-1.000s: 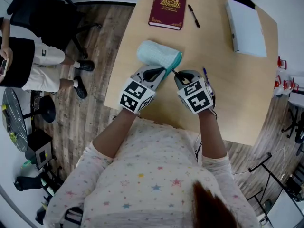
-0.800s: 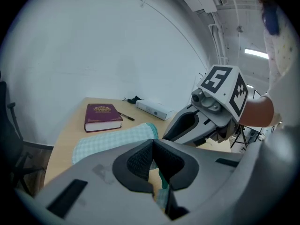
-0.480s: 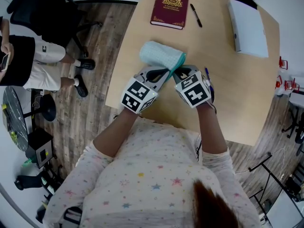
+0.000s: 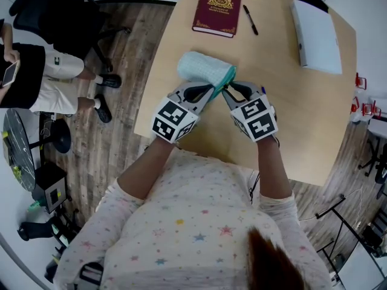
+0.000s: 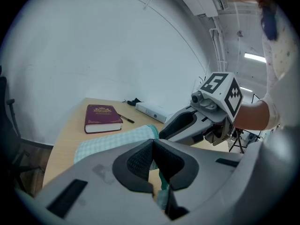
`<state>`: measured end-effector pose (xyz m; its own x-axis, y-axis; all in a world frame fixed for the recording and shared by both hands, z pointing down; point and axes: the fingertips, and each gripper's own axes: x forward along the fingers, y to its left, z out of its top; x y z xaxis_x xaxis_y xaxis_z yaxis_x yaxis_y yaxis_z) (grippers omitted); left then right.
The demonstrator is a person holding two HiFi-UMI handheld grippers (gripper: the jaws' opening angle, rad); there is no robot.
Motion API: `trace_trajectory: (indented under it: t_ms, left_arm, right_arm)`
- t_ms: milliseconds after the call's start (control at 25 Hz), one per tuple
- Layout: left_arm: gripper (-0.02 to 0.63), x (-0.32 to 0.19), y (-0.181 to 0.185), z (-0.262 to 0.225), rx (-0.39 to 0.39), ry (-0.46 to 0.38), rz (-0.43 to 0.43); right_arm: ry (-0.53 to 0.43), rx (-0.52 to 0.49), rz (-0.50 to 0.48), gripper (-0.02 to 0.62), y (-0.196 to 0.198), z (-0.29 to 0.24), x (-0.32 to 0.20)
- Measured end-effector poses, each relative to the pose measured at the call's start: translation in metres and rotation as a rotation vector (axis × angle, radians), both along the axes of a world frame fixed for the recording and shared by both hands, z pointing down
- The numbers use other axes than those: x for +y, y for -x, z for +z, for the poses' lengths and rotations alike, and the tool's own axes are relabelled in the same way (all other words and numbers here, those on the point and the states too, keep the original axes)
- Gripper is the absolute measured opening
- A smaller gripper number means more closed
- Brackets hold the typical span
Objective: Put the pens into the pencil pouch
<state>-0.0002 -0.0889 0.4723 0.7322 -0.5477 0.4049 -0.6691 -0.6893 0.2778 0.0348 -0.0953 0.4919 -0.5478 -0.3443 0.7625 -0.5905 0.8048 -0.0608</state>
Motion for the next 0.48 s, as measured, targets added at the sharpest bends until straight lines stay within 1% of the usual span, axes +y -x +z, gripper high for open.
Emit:
trace_trajectory:
  t_ms: [120, 320, 480]
  left_arm:
    - [0.012, -0.002, 0.001, -0.001, 0.002, -0.003, -0.004]
    - [0.012, -0.004, 0.002, -0.002, 0.000, -0.005, -0.007]
    - [0.012, -0.005, 0.003, -0.003, -0.002, -0.007, -0.010]
  right_arm:
    - [0.006, -0.021, 0.035, 0.097, -0.011, -0.002, -0.002]
    - [-0.010, -0.043, 0.066, 0.089, -0.020, -0.007, -0.003]
    - [-0.028, -0.095, 0.090, 0.072, -0.021, -0.014, -0.004]
